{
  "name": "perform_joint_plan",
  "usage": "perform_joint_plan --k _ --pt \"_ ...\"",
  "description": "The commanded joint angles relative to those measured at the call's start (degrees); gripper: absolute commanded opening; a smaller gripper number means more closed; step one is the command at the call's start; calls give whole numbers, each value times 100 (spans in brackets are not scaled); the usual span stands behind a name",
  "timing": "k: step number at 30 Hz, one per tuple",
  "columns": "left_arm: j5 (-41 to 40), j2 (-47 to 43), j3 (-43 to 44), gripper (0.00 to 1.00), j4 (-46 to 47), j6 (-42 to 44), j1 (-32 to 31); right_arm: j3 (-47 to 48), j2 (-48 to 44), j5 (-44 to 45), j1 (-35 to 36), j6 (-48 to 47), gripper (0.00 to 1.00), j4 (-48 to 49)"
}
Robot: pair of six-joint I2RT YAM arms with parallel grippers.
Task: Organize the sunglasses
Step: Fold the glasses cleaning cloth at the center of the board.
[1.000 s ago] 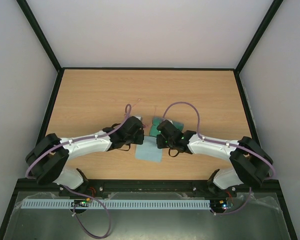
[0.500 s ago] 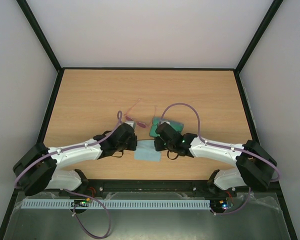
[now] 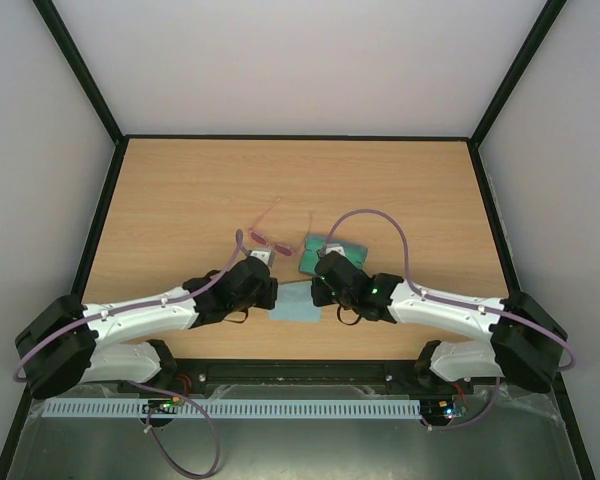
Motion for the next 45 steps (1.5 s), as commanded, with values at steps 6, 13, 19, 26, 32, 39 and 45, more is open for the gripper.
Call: perform_joint_plan --k 6,13,19,26,32,39,45 --pt "-437 -167 -113 2 -248 -381 -286 -331 -454 161 51 86 7 -81" --pt "-502 -238 -169 2 -353 -486 -311 -519 -603 39 150 166 7 16" --pt "-543 -312 -181 2 -476 -538 -455 -605 -765 34 195 239 7 21" --pt "-586 -337 -182 2 -558 -673 -664 -715 -882 -40 262 330 7 71" --pt "-700 -317 -215 2 -630 -828 -833 -817 -926 -69 385 431 7 152" --pt "-738 -343 -274 2 -712 -952 -919 -887 -974 -37 493 540 6 197" --pt "-730 -351 -395 2 -674 -1058 -1010 -978 -976 -32 613 647 6 273"
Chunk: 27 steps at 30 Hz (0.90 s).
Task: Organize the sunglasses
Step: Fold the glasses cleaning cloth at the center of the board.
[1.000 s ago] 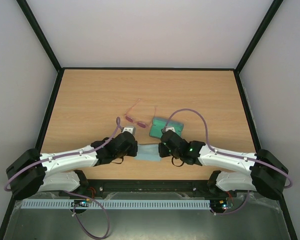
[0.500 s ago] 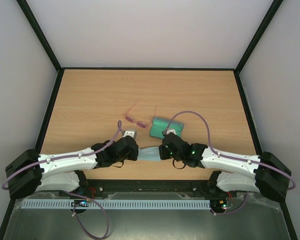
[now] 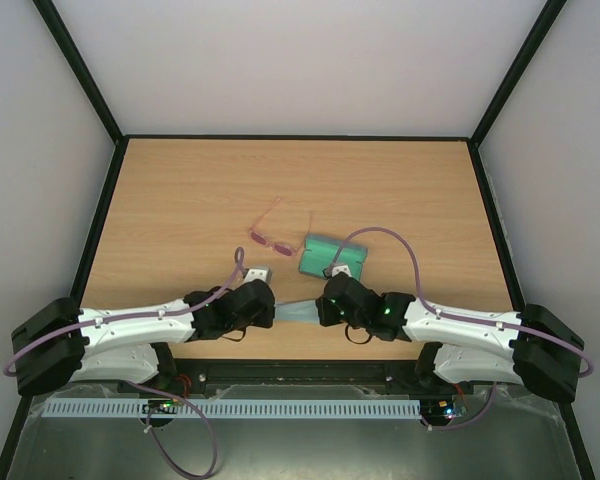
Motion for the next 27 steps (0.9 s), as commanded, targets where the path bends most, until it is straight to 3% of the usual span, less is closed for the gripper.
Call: perform_joint_plan --k 1,27 --pt "-122 -80 -138 2 -94 -138 -109 -132 -92 88 125 167 6 139" --pt "-138 85 -114 2 21 -267 -276 -31 -217 487 244 202 6 -136"
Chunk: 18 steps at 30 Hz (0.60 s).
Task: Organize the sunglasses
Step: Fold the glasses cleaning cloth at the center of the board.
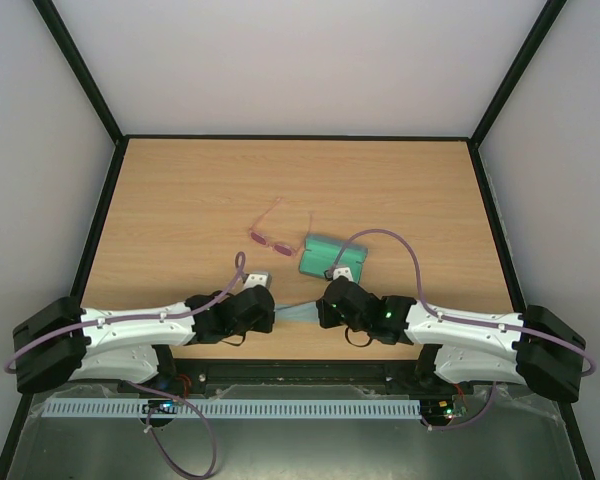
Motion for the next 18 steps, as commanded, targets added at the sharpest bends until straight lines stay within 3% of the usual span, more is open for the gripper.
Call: perform_joint_plan --k 1,18 --pt "-114 91 63 2 -2 -31 -58 81 -127 258 49 2 6 -226" --pt "-155 388 152 2 112 -5 -80 -292 -105 118 46 122 7 54"
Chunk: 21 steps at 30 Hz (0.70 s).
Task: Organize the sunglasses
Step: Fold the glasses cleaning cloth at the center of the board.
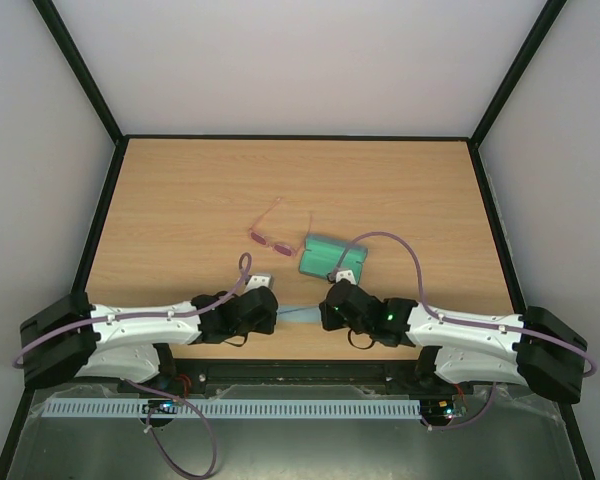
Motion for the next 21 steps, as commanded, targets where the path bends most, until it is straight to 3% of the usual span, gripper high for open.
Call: perform_joint_plan --k 1,21 --pt "-157 148 113 2 81 -7 -40 -168 -22 98 46 107 7 50" --pt "-267 779 443 2 222 113 -34 -59 541 -42 42 -3 11 311"
